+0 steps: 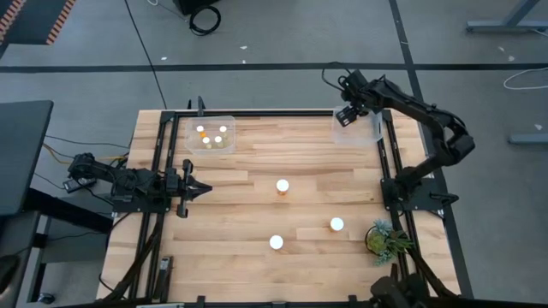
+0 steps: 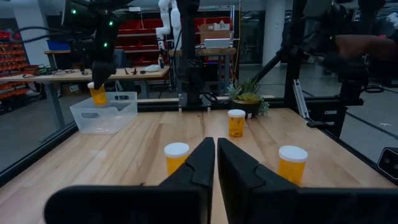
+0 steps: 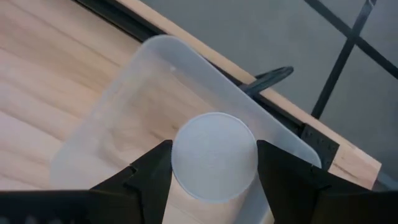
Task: Pick and place medicine bottles into bin by pill shape (circle, oval)
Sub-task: Put the orange capsule bottle into the right transparent bin
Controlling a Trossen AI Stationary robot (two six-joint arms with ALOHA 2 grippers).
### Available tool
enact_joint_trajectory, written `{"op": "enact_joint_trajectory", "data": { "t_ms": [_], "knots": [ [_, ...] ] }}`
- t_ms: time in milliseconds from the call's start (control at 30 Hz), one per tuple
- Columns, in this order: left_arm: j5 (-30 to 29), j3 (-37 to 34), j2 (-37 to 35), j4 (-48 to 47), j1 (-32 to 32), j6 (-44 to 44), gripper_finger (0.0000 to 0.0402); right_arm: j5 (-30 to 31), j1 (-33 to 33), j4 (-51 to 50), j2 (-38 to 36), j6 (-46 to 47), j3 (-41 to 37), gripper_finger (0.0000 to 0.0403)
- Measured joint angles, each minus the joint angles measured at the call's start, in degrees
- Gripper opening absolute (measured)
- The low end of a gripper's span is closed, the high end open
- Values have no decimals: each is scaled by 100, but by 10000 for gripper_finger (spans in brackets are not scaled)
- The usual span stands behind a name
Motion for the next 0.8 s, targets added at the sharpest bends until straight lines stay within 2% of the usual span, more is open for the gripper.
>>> {"op": "enact_joint_trajectory", "data": {
  "t_ms": [200, 433, 800],
  "knots": [
    [0, 0, 0, 0, 1, 1, 36, 198, -30, -5, 374, -21, 0, 225],
    [0, 0, 0, -2, 0, -1, 24, 461, -237, -131, 808, 29, 0, 225],
    [0, 1, 0, -1, 1, 0, 36, 484, -368, -268, 866, 136, 0, 225]
  ]
}}
